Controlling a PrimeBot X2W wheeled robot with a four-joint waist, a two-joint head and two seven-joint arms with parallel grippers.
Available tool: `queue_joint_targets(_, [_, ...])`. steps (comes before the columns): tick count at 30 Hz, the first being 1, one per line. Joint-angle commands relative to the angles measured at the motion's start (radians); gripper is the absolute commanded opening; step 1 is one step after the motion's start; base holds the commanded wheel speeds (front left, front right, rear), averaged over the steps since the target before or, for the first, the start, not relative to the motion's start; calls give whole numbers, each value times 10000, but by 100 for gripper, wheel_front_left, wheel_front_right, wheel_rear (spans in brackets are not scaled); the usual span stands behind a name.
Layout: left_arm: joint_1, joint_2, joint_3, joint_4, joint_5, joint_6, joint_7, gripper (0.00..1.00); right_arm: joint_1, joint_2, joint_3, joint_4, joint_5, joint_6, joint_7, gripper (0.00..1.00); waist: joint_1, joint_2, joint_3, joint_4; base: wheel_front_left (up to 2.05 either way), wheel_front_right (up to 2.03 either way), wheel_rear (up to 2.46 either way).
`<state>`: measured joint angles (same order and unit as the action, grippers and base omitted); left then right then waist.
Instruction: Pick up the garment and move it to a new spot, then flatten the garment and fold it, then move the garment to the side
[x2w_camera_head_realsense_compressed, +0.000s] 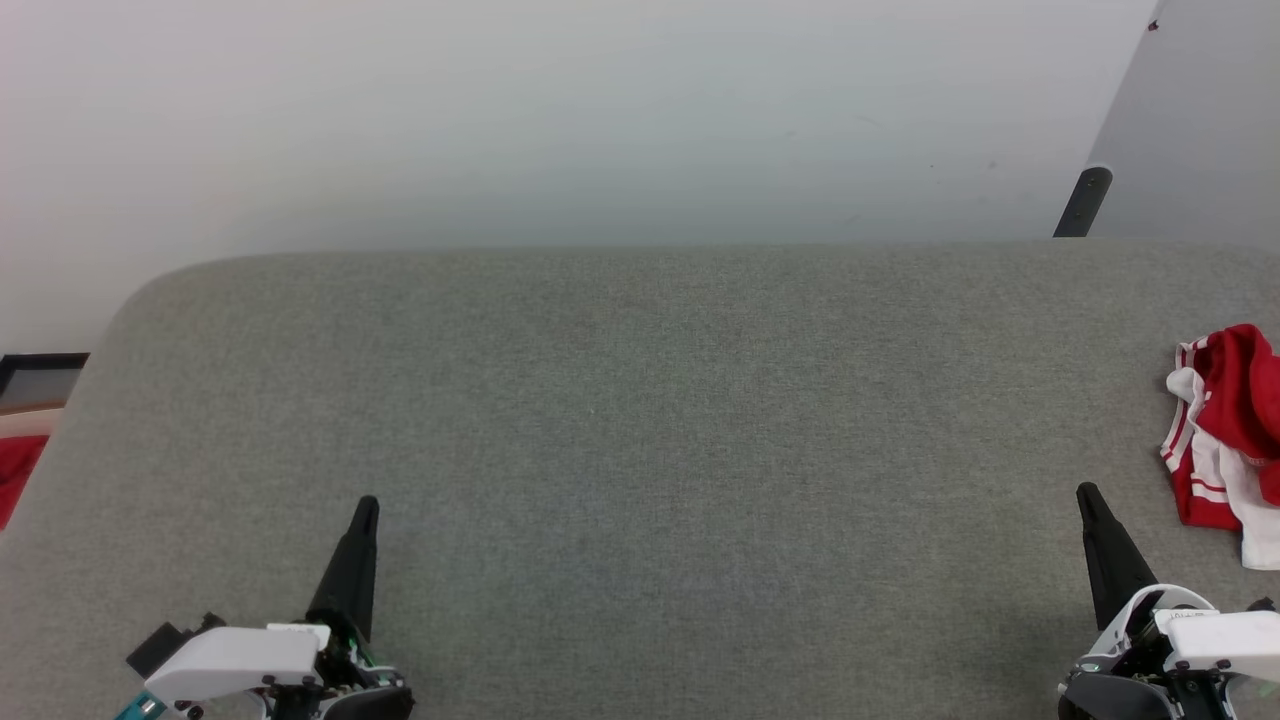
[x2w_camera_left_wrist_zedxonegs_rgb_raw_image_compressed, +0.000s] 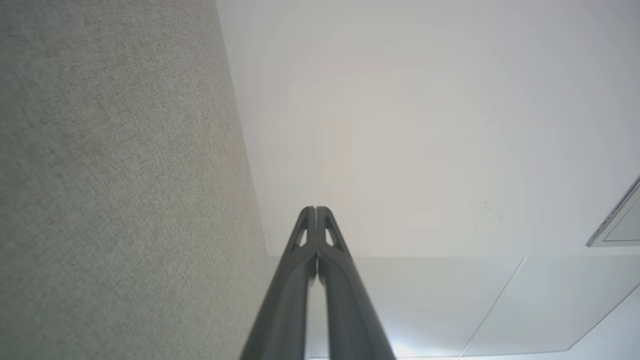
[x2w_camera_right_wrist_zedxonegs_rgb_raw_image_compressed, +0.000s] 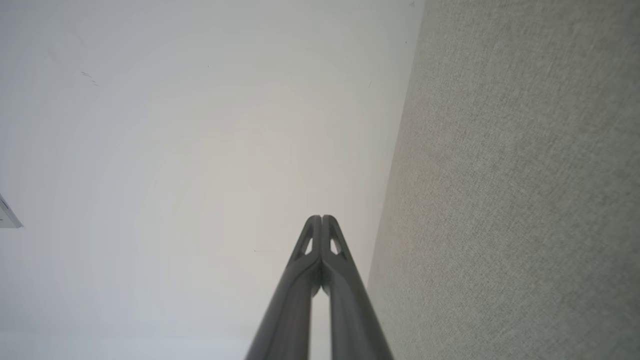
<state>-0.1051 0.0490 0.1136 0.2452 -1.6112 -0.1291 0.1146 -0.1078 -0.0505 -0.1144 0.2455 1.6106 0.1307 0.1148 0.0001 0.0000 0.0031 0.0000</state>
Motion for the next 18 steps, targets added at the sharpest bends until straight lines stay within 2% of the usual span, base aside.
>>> queue_joint_targets(1, [-89, 0, 20, 1, -30, -28, 28, 0, -36, 25, -5, -18, 40, 0, 14, 0, -1, 0, 0, 0, 0, 0, 0])
queue_joint_targets(18, [-89, 0, 17, 1, -31, -28, 26, 0, -35, 25, -3, -18, 41, 0, 15, 0, -1, 0, 0, 0, 0, 0, 0])
